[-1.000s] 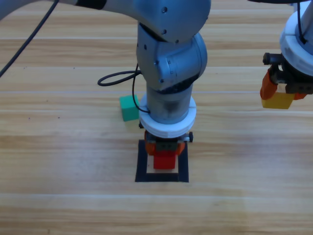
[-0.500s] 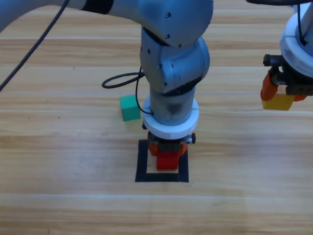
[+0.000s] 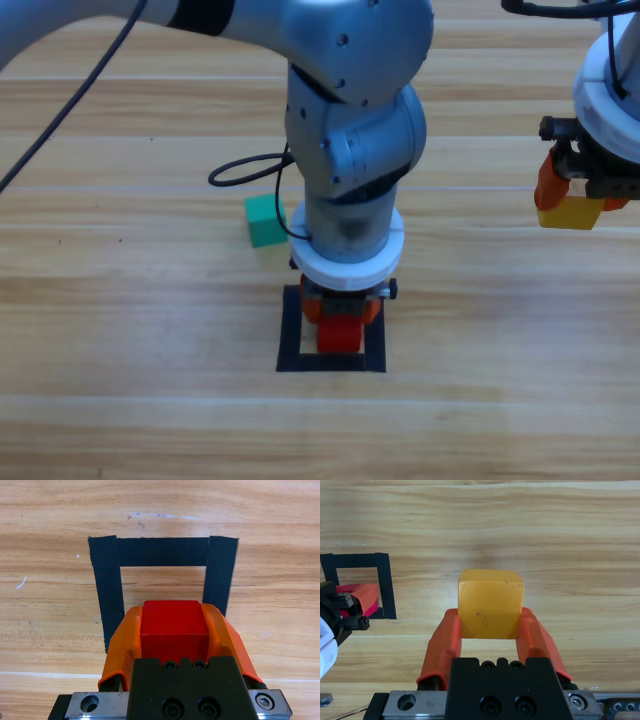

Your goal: Stack the blocks in the rectangular block: red at the bottom, yellow in the middle, green on top

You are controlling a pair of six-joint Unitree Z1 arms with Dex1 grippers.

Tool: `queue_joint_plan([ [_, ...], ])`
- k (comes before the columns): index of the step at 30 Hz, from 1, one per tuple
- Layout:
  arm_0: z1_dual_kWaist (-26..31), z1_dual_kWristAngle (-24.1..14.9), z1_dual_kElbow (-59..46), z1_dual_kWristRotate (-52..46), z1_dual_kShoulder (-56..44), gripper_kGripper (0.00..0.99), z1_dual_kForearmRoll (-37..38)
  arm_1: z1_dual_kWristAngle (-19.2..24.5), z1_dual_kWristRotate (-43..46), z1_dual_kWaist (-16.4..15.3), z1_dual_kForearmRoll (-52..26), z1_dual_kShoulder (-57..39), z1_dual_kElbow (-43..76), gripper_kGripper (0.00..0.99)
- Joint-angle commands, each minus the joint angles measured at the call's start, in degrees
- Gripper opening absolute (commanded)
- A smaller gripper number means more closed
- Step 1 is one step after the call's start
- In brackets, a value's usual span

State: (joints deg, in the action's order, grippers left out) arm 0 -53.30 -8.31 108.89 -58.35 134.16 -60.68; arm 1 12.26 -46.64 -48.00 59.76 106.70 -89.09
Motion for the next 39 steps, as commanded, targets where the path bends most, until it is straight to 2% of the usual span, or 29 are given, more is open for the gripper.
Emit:
queue_joint_plan([
  [1,-0.75,-0.30,-1.57,0.69,2.78,0.149,1.00,-0.05,0.40,-1.49,-2.37,0.79,1.64,0.281],
  [39,1.00,-0.39,-3.24,1.66,2.60,0.149,3.20,0.04,0.40,-1.49,-2.46,1.23,1.64,0.281],
])
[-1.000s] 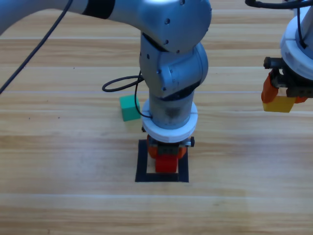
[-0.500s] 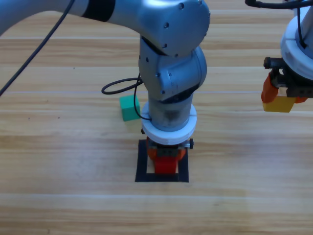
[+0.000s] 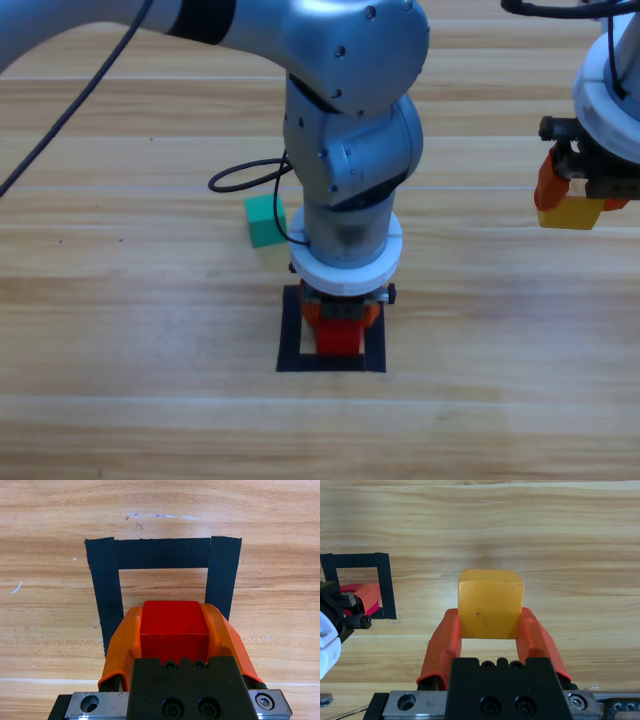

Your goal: Stack the blocks in the rectangular block: red at the bottom, yellow in the middle, green on top

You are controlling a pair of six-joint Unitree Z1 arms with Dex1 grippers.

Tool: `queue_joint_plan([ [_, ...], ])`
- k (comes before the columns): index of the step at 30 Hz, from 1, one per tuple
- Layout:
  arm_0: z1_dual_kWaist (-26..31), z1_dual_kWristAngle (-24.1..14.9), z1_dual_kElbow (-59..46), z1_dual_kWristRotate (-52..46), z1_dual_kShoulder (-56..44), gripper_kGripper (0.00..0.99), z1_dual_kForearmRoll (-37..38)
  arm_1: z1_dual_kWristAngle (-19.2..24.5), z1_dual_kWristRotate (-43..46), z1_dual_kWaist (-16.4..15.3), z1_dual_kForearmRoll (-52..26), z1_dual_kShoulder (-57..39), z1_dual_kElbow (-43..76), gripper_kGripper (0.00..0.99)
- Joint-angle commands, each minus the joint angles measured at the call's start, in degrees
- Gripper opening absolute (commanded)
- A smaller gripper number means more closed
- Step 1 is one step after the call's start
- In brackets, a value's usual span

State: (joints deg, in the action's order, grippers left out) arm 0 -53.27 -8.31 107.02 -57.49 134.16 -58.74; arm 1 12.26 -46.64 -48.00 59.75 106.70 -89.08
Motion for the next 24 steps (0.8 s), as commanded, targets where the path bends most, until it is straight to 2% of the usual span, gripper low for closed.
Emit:
queue_joint_plan([
  [1,1.06,-0.30,-1.37,0.80,2.60,0.149,1.35,0.04,0.40,-1.49,-2.45,1.23,1.63,0.281],
  [24,2.56,0.14,-2.43,1.50,3.22,0.167,1.88,-0.05,0.40,-1.49,-2.71,1.40,1.63,0.281],
])
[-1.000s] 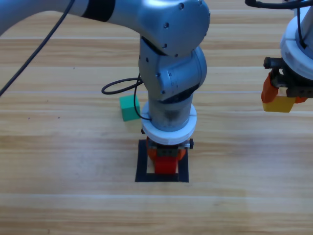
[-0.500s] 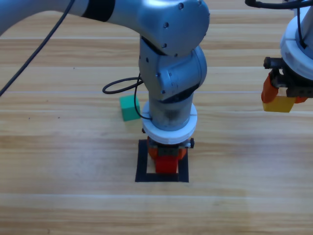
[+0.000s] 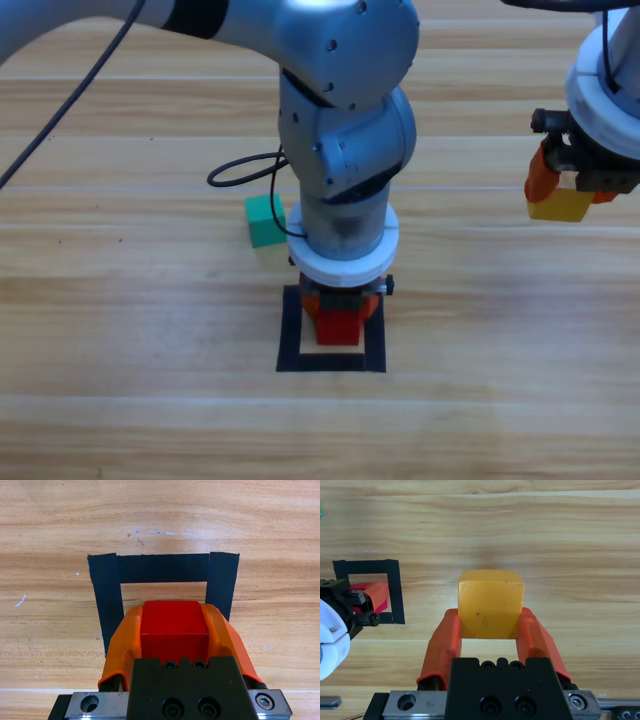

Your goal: Stack the blocks in the rectangular block: red at the bottom, yellow in the middle, green on top

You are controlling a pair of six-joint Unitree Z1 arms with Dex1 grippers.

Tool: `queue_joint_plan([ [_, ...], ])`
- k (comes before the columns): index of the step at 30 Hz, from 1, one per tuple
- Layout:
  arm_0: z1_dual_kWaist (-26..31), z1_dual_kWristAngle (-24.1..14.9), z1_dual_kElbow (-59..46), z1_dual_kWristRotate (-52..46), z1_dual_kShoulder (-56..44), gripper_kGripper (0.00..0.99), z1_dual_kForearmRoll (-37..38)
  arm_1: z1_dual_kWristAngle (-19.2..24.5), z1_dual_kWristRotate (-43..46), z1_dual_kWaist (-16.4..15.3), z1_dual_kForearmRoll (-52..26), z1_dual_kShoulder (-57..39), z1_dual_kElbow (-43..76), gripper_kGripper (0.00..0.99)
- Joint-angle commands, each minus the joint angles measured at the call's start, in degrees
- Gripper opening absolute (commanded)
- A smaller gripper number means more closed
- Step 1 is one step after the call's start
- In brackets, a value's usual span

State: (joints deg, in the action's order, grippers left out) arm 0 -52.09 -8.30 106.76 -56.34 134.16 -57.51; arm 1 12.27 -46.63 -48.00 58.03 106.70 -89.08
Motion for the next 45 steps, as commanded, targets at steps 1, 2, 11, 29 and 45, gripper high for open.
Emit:
queue_joint_plan([
  [1,1.38,0.13,-2.17,0.36,3.30,0.196,0.65,0.04,0.40,-1.49,-0.99,1.40,1.63,0.279],
  [2,1.38,0.13,-2.17,0.09,3.30,0.236,0.65,-0.05,0.40,-1.49,-0.99,1.40,1.63,0.279],
  [11,0.24,0.66,-1.91,-1.84,2.34,0.990,0.56,-0.05,0.40,-1.49,-0.99,1.49,1.71,0.281],
  [29,8.76,-7.08,16.72,5.89,-20.60,0.990,-15.52,-0.14,0.31,-1.49,-0.99,0.61,1.71,0.281],
  [45,31.09,7.07,-58.51,43.16,-70.35,0.968,38.09,-1.11,-2.94,-10.10,-2.13,10.81,-5.32,0.281],
])
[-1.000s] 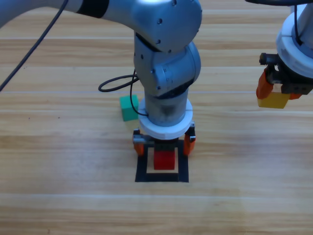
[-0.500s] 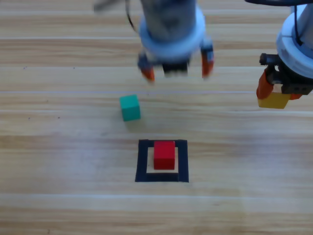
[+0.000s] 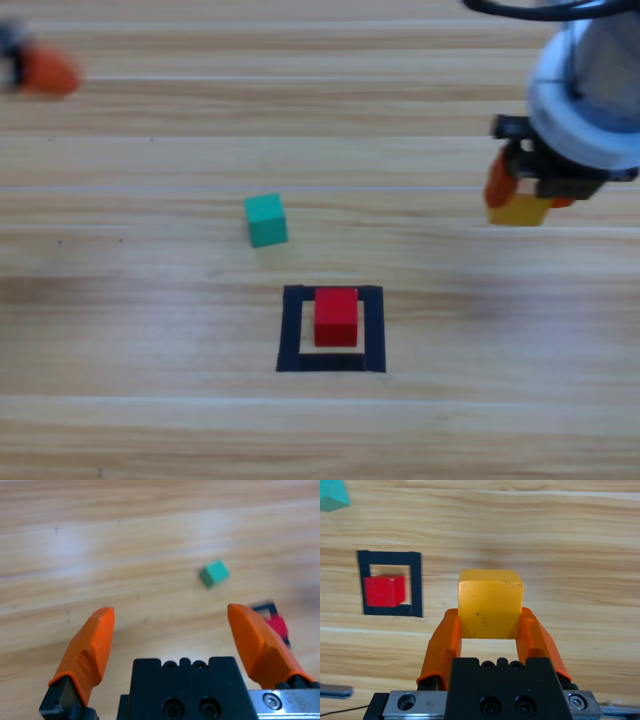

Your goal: Stack the blocks in the rectangular block: red at the bottom, yellow in the middle, green on top

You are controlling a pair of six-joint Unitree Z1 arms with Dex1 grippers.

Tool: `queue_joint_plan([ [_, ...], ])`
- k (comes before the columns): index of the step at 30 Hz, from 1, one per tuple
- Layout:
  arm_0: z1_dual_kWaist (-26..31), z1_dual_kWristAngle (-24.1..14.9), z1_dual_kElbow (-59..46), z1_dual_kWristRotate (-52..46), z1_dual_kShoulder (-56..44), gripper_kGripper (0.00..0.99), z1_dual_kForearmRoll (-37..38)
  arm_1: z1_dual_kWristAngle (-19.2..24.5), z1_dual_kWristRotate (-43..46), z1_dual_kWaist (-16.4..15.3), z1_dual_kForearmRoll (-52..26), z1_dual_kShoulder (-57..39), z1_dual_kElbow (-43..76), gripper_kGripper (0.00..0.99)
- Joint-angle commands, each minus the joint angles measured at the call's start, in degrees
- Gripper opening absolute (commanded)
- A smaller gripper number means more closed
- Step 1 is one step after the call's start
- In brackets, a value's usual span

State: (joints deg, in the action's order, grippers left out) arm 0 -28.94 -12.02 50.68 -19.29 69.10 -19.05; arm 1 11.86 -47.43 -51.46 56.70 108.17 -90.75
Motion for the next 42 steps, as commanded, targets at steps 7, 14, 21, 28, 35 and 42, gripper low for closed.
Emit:
queue_joint_plan([
  [7,8.02,10.52,-4.62,8.57,-7.31,0.977,-2.75,-1.32,-3.02,-9.71,-0.72,15.76,-10.23,0.281],
  [14,8.11,10.70,-6.91,9.98,-9.69,0.977,-2.22,-1.32,-3.99,-11.03,-0.45,19.10,-15.33,0.279],
  [21,8.11,11.67,-8.93,10.94,-11.27,0.982,-1.78,-1.23,-4.78,-11.99,3.24,24.37,-23.15,0.273],
  [28,8.02,13.34,-10.42,10.77,-11.71,0.983,-0.55,-1.05,-6.19,-12.08,5.43,27.01,-26.58,0.273],
  [35,8.02,13.51,-11.04,10.41,-11.36,0.983,0.15,-0.79,-7.33,-12.08,6.75,26.92,-26.76,0.273],
  [42,8.11,13.86,-11.13,10.15,-9.95,0.983,0.59,-1.23,-7.50,-12.26,7.19,27.44,-26.76,0.273],
])
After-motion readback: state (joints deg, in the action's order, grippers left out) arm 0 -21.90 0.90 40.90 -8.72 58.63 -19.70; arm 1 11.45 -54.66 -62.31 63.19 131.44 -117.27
